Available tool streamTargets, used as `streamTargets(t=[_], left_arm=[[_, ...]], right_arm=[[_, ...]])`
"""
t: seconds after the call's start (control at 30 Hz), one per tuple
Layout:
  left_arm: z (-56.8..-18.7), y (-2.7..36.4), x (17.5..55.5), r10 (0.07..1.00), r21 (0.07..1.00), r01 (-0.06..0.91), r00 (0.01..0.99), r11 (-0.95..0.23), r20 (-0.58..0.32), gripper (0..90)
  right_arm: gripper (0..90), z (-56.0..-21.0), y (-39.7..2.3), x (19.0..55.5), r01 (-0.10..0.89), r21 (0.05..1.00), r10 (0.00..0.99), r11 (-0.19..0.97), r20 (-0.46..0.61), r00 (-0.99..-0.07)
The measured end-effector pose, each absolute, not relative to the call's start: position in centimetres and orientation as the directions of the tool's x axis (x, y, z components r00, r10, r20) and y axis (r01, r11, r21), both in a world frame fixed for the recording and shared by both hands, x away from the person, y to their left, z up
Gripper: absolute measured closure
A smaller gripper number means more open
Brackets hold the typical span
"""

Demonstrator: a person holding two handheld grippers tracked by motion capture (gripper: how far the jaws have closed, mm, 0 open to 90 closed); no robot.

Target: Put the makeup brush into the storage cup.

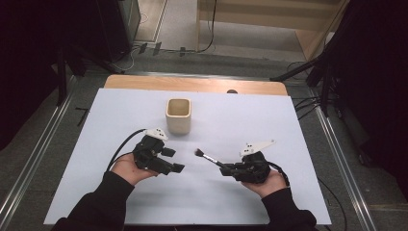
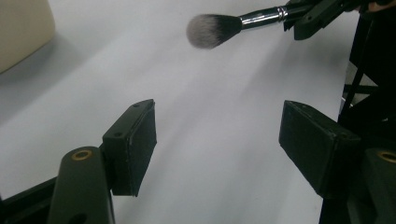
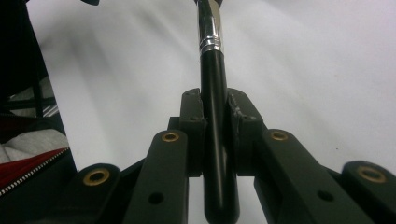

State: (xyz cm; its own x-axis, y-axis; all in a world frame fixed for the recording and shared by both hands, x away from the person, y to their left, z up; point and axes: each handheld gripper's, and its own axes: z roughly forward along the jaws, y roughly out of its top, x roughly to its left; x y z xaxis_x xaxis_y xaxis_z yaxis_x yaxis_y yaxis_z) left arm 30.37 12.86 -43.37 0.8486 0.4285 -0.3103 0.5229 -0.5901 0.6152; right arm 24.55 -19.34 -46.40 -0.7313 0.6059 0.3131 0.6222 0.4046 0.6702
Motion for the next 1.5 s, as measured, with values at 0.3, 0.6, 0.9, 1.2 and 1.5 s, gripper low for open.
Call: streamTargets(t=[0.3,0.6,0.9,1.2,1.5], left_arm=[[-43.3,12.7,29.7,0.45,0.647,0.537,0.835,-0.541,-0.316,28.0],[-43.2,12.2,29.0,0.456,0.666,0.548,0.826,-0.506,-0.333,28.0],[-42.7,12.1,28.4,0.468,0.696,0.564,0.809,-0.444,-0.356,27.7],[-42.6,11.7,28.0,0.486,0.709,0.558,0.806,-0.432,-0.338,27.6],[-42.9,11.2,27.9,0.488,0.71,0.569,0.797,-0.414,-0.355,27.6]], right_arm=[[78.9,-46.4,-19.3,23.7,0.637,0.693,0.66,0.337,0.309,-0.685],[79.0,-45.7,-18.8,23.0,0.638,0.726,0.698,0.258,0.316,-0.643],[79.2,-45.2,-17.5,22.4,0.621,0.756,0.723,0.206,0.31,-0.617],[79.2,-45.6,-16.3,21.9,0.606,0.775,0.738,0.177,0.304,-0.603],[79.2,-46.0,-15.9,21.3,0.596,0.79,0.765,0.145,0.293,-0.574]])
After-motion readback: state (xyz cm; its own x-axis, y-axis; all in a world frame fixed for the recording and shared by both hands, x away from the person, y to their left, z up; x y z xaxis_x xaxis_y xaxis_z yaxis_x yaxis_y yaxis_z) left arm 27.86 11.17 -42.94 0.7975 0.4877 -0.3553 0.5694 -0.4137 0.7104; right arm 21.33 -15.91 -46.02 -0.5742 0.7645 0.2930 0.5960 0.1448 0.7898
